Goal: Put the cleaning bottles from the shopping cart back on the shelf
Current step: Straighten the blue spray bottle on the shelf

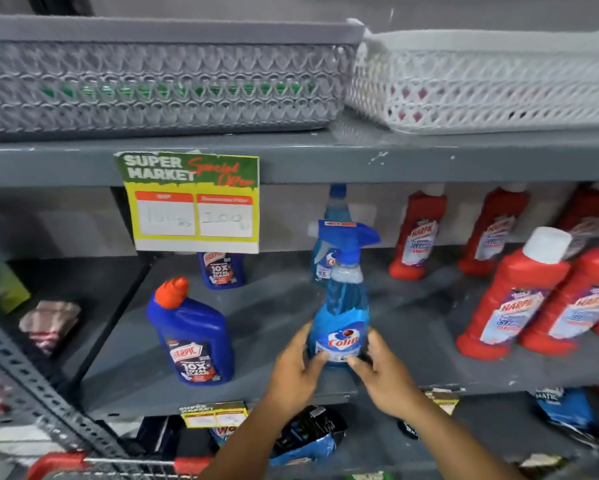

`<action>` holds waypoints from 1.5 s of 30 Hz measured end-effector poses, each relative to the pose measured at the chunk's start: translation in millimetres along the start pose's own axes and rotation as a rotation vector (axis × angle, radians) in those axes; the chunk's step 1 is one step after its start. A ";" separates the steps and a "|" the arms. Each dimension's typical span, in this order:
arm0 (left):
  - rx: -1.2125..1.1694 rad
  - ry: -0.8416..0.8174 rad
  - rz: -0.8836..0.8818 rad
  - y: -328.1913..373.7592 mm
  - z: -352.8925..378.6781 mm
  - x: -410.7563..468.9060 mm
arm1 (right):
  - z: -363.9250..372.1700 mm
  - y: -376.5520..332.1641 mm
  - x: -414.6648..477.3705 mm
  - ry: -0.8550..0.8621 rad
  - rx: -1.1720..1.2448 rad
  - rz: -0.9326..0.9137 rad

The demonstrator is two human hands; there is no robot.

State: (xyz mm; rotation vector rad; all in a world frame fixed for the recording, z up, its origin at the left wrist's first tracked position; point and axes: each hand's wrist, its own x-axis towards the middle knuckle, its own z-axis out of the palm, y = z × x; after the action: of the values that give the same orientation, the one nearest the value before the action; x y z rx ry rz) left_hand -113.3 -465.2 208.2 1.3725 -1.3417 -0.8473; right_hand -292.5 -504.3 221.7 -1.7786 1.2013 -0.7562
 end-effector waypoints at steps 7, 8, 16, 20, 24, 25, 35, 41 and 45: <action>0.016 -0.002 -0.002 16.5 2.3 -12.5 | -10.7 9.3 -20.9 0.162 0.188 -0.085; 0.101 0.072 0.002 17.8 4.2 -19.0 | -18.1 14.2 -30.0 0.248 0.193 -0.110; 0.334 0.276 0.426 62.4 151.7 -50.3 | -147.3 76.9 -82.5 0.732 0.048 -0.233; 0.116 0.047 0.122 87.6 240.3 -7.2 | -193.1 99.1 -60.7 0.370 -0.046 -0.108; -0.159 -0.004 -0.027 97.2 269.4 16.5 | -202.1 94.4 -50.9 0.125 -0.079 -0.091; -0.179 0.021 -0.055 95.4 266.6 13.9 | -201.4 92.2 -51.1 0.083 -0.082 -0.087; -0.100 0.079 -0.111 72.5 224.3 0.8 | -166.2 82.5 -54.8 -0.010 -0.229 -0.131; 0.174 0.339 -0.047 84.9 233.9 -30.0 | -204.8 92.3 -83.8 0.263 0.004 -0.150; 0.253 0.098 0.096 111.2 269.0 -36.9 | -258.9 121.6 -95.4 0.647 0.069 -0.053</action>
State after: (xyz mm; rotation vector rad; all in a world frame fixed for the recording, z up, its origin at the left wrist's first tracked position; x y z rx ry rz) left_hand -405.1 -464.4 239.1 1.5090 -1.4631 -0.5524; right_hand -593.6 -517.5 232.3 -1.5546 1.5120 -1.4567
